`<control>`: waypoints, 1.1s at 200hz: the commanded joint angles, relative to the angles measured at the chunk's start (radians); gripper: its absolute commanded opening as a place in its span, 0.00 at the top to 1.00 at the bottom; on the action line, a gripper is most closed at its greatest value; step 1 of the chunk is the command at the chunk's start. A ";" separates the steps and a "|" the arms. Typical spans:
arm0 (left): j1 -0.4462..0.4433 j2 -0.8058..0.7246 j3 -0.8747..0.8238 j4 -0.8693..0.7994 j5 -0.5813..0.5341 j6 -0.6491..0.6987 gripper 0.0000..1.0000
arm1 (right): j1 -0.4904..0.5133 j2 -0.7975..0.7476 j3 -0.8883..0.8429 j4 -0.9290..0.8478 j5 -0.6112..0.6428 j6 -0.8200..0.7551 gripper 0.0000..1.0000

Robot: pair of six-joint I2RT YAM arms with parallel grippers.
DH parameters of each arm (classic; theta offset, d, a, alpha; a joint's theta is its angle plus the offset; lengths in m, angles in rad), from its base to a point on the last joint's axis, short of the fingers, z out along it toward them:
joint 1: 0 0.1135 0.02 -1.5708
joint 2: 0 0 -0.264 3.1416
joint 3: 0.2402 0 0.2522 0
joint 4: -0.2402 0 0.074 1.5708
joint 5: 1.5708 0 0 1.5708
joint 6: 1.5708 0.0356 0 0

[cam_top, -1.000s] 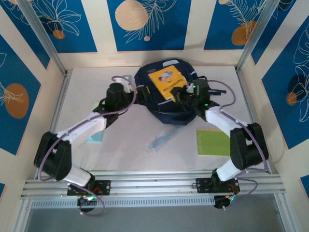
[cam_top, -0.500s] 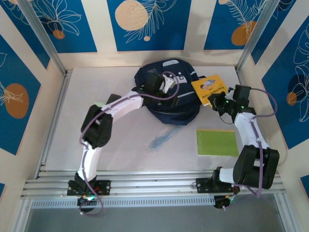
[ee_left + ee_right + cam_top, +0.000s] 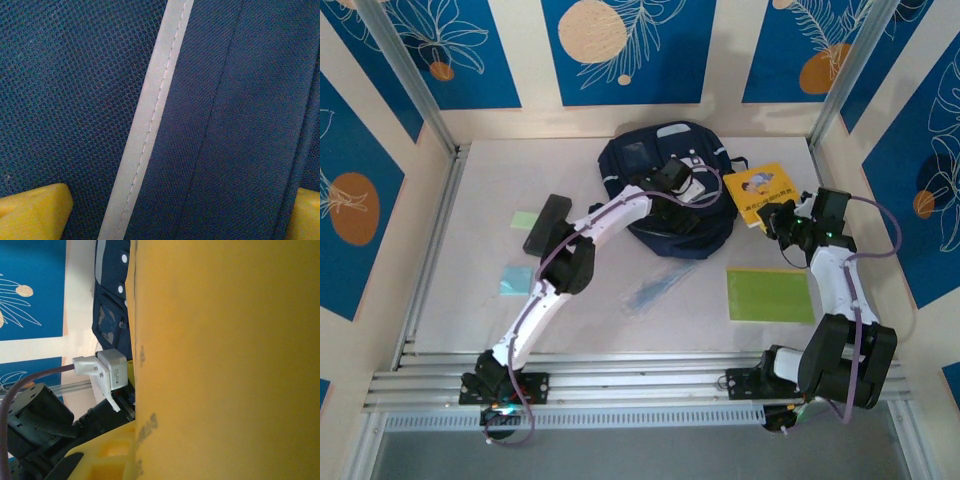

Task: Pack the student bag
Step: Open the student bag at the top-center of the table, then place the book in the student bag.

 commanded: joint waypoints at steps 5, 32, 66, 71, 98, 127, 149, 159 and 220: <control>0.014 0.117 0.030 -0.227 -0.112 0.043 0.10 | -0.006 -0.035 0.003 0.070 -0.048 -0.003 1.00; 0.028 0.146 0.028 -0.256 -0.009 0.018 0.76 | -0.006 -0.051 -0.006 0.077 -0.038 0.006 1.00; 0.030 0.061 0.010 -0.212 0.083 -0.013 1.00 | -0.029 -0.095 -0.002 0.060 -0.020 -0.001 1.00; 0.031 0.037 0.009 -0.202 0.110 -0.027 1.00 | -0.038 -0.104 0.000 0.054 -0.016 0.000 1.00; 0.065 -0.097 0.009 -0.131 0.261 -0.167 1.00 | -0.100 -0.159 -0.004 0.031 0.011 0.017 1.00; 0.121 -0.197 0.009 -0.046 0.391 -0.316 1.00 | -0.164 -0.242 -0.029 0.009 0.075 0.030 1.00; 0.163 -0.242 0.008 0.032 0.483 -0.417 1.00 | -0.191 -0.276 -0.047 -0.009 0.097 0.028 1.00; 0.185 -0.255 0.007 0.077 0.530 -0.472 1.00 | -0.192 -0.277 -0.053 -0.017 0.093 0.025 1.00; 0.269 -0.264 0.009 0.289 0.698 -0.690 1.00 | 0.016 -0.197 -0.150 0.158 0.004 0.125 1.00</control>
